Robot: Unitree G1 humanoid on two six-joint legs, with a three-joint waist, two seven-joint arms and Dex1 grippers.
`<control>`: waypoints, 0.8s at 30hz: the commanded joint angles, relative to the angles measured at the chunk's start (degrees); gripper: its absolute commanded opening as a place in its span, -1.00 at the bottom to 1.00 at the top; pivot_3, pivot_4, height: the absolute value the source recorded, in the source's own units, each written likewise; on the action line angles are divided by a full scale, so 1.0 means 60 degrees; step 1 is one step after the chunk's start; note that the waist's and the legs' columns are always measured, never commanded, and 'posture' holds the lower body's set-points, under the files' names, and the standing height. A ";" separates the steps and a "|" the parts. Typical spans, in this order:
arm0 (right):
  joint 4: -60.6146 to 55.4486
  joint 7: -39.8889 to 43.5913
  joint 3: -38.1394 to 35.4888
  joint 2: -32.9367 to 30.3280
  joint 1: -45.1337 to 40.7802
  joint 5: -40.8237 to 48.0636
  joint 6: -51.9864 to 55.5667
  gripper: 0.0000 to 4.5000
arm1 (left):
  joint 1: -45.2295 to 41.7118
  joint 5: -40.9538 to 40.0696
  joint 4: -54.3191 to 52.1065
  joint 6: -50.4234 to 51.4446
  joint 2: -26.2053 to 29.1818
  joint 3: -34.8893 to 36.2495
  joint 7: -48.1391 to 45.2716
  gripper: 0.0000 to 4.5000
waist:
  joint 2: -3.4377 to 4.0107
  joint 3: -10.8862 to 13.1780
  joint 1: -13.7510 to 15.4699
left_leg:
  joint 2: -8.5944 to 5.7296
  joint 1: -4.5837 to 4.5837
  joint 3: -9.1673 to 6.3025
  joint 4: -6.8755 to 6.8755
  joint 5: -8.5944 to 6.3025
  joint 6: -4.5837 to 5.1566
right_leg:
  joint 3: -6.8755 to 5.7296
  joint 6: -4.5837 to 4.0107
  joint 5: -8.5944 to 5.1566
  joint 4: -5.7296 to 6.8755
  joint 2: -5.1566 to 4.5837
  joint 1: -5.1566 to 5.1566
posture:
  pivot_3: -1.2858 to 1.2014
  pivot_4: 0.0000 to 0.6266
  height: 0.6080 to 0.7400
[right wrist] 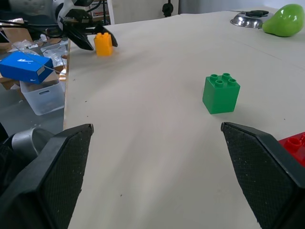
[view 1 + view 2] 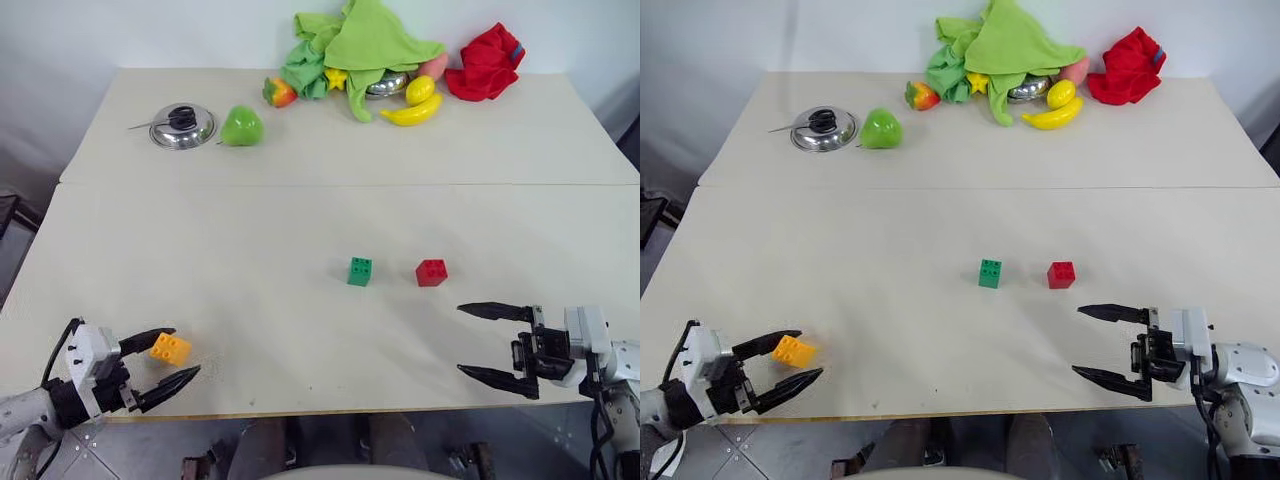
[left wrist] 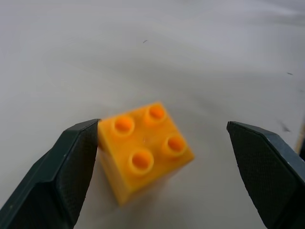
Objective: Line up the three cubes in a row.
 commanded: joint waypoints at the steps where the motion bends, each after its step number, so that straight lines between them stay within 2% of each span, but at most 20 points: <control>1: -0.0077 0.0383 -0.0082 0.0131 0.0033 0.0136 -0.0228 1.00 | 0.0157 0.0052 -0.0411 0.0275 -0.0190 0.0238 0.0854 0.98 | 0.0003 -0.0002 0.0039 | -0.0001 0.0002 -0.0006 0.0000 -0.0002 -0.0002 | 0.0001 0.0000 0.0000 -0.0008 -0.0005 0.0003 | 0.03 -0.52 1.00; 4: -0.0083 0.0369 -0.0031 0.0212 0.0064 0.0087 -0.0316 1.00 | 0.0298 0.0269 -0.0390 0.0360 -0.0122 0.0228 0.1200 0.74 | 0.0011 -0.0006 0.0107 | 0.0000 0.0002 -0.0014 -0.0001 -0.0027 -0.0048 | 0.0027 -0.0001 0.0000 -0.0009 -0.0023 0.0002 | 0.03 -0.52 1.00; 9: -0.0168 0.0203 0.0042 0.0315 0.0017 -0.0037 -0.0424 1.00 | 0.0093 0.0207 -0.0272 0.0509 0.0107 0.0102 0.1259 0.05 | 0.0021 -0.0010 0.0194 | 0.0001 -0.0001 -0.0016 -0.0005 -0.0032 -0.0056 | 0.0021 -0.0010 -0.0005 -0.0015 -0.0018 -0.0003 | 0.03 -0.52 1.00; 12: -0.0305 -0.0040 0.0065 0.0327 -0.0052 -0.0118 -0.0337 1.00 | -0.0857 0.0013 0.0015 0.0681 0.0760 -0.0351 0.0642 -0.32 | 0.0025 -0.0008 0.0238 | 0.0001 -0.0002 -0.0015 -0.0004 -0.0033 -0.0057 | 0.0015 -0.0011 -0.0006 -0.0014 -0.0018 -0.0004 | 0.03 -0.52 1.00; 15: -0.0594 -0.0357 0.0014 0.0194 -0.0045 -0.0198 -0.0113 1.00 | -0.3332 -0.0574 0.0817 0.0858 0.1470 -0.1248 -0.0610 -0.34 | 0.0045 -0.0008 0.0407 | -0.0008 -0.0005 -0.0024 0.0002 -0.0031 -0.0057 | -0.0013 -0.0012 -0.0005 0.0004 -0.0015 -0.0006 | 0.03 -0.52 1.00; 18: -0.1048 -0.0747 -0.0437 -0.0026 0.0230 -0.0063 0.0207 1.00 | -0.6191 -0.0044 0.1902 0.0600 0.1726 -0.3089 -0.1986 -0.34 | 0.0068 -0.0015 0.0499 | -0.0018 -0.0017 -0.0027 0.0014 -0.0025 -0.0055 | -0.0017 -0.0016 0.0000 0.0037 -0.0014 -0.0017 | 0.03 -0.52 1.00; 21: -0.1455 -0.1144 -0.0840 -0.0128 0.0637 -0.0082 0.0358 1.00 | -0.8521 0.0825 0.3322 0.0229 0.1217 -0.4755 -0.2730 -0.34 | 0.0089 -0.0028 0.0470 | -0.0041 -0.0015 -0.0013 0.0008 0.0005 0.0000 | -0.0024 -0.0006 0.0006 0.0060 -0.0001 -0.0001 | 0.03 -0.52 1.00; 24: -0.2130 -0.1829 -0.1187 -0.0019 0.1064 -0.0114 0.0525 1.00 | -1.0494 0.2089 0.5478 -0.0888 0.0411 -0.6198 -0.3323 -0.34 | 0.0088 -0.0028 0.0449 | -0.0089 -0.0026 0.0003 -0.0002 0.0005 0.0003 | -0.0039 -0.0006 0.0006 0.0041 0.0029 -0.0005 | 0.03 -0.52 1.00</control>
